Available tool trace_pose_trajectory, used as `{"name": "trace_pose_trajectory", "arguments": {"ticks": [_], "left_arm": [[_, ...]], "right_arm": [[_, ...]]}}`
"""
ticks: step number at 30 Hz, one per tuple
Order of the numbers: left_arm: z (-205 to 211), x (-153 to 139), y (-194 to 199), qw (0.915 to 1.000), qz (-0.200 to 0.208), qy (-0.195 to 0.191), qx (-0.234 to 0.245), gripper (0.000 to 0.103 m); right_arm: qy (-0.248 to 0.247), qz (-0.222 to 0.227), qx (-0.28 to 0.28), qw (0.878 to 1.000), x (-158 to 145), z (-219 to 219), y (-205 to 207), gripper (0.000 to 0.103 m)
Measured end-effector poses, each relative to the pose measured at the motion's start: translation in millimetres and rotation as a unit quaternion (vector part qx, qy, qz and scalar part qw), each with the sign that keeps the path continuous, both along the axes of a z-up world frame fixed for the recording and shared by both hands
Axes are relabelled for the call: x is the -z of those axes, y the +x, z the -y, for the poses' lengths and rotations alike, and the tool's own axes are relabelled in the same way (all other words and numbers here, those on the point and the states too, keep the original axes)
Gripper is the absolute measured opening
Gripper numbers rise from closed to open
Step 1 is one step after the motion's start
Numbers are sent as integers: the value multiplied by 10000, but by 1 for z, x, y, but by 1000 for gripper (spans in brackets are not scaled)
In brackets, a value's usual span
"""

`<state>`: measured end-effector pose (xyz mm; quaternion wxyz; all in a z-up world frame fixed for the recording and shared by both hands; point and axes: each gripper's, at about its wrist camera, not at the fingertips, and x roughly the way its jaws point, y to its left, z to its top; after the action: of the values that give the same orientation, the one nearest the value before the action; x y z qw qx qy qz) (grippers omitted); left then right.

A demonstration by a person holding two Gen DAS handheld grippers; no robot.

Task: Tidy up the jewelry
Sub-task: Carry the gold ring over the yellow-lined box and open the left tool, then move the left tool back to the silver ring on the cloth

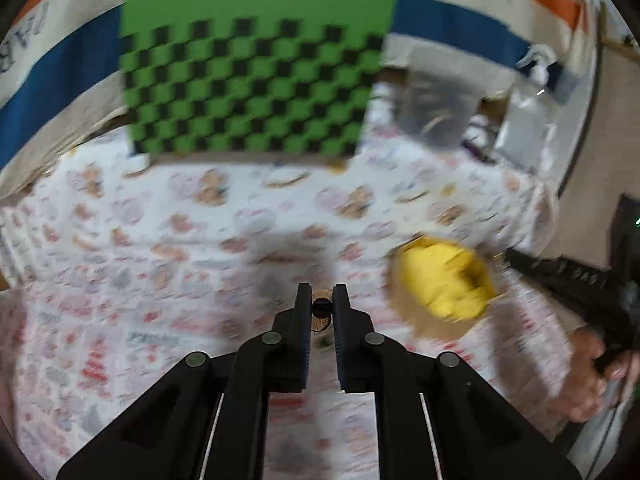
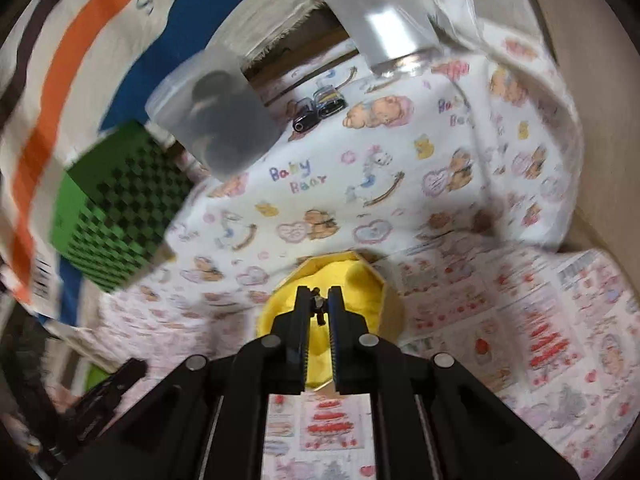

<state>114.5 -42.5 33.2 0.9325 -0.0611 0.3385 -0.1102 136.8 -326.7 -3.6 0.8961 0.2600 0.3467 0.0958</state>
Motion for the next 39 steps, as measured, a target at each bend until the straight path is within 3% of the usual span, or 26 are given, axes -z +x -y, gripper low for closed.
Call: {"name": "trace_pose_trajectory", "arguments": {"ticks": [6,13,21,22,24,26,30,33,35,39], "left_arm": [[47,-10,19,9987,172,-287,383,9],[89,-5,45,9965,-95,-529,643,9],[106,8,63,9914,-361,-888,888,9],[107,8,64,9913,-343,-886,909,11],[109,8,62,9933,-270,-712,873,22],[107,6,59,9950,-209,-571,788,28],[84,-8,46,9970,-7,-450,632,29],[62,-26,22,9982,441,8,396,42],[48,-35,4,9960,783,357,236,57],[15,-44,-26,9895,1280,642,-215,73]], "right_arm": [[279,163,-82,9994,0,8,1,8],[509,41,-227,9984,3,10,6,9],[591,-66,-80,9982,8,16,10,9],[578,-46,-13,9983,7,19,9,9],[605,-4,90,9981,6,25,7,20],[572,30,225,9981,5,30,5,37],[322,208,344,9987,-1,31,2,41],[157,324,307,9989,-4,25,2,45],[38,398,257,9989,-5,19,2,48],[-226,521,160,9983,-14,1,-4,51]]}}
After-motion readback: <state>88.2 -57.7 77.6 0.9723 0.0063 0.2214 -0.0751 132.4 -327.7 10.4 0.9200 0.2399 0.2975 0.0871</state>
